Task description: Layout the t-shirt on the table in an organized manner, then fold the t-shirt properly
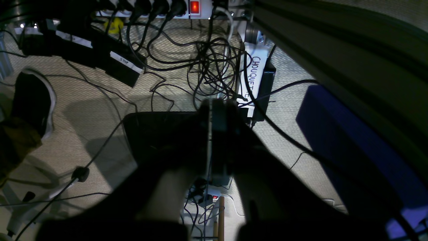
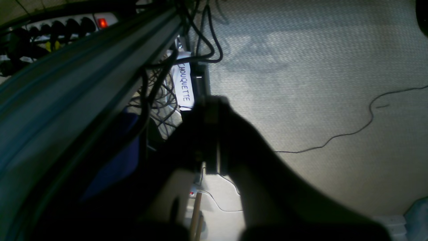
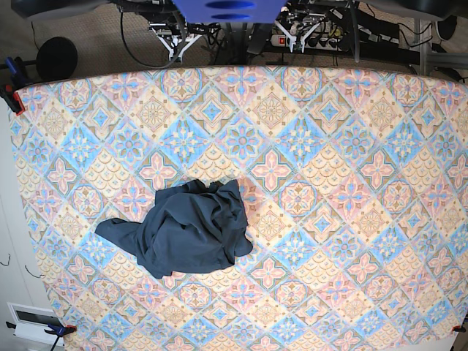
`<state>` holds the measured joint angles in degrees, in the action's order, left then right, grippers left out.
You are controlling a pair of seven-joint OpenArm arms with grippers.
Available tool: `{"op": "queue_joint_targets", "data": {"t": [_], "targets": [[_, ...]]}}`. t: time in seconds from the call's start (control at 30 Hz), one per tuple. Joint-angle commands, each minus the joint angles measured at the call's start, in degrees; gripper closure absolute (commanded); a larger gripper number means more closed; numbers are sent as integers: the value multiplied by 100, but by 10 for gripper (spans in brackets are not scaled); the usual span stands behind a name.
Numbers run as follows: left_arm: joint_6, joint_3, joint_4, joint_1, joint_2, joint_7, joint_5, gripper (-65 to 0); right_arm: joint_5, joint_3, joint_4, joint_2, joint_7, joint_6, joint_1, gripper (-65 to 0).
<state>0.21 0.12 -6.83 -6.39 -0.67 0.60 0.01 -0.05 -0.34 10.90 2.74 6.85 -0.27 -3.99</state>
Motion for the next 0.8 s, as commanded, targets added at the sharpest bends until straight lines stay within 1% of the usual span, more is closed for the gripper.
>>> {"op": "queue_joint_targets", "data": {"t": [0.0,0.33,0.57,0.63,0.73,0.77], "targets": [[1,-16,-7,-24,-17,-29,3,0,1,-6,31,20,-30,14,8,-5],[1,-16,-7,-24,-17,-29,3,0,1,-6,31,20,-30,14,8,-5],[1,-16,-7,-24,-8,-29,12,0,1,-6,40,20,93,14,8,-3],[1,-8,-7,-33,97,-29,38,0,1,-6,40,20,93,14,-10,-3],[1,10,-69,-227,229,-65,56,0,-8,-6,49,11,40,14,-247,-3],[1,19,-165,-306,317,-65,65,0,-8,-6,75,-50,31,14,-326,-3]]}}
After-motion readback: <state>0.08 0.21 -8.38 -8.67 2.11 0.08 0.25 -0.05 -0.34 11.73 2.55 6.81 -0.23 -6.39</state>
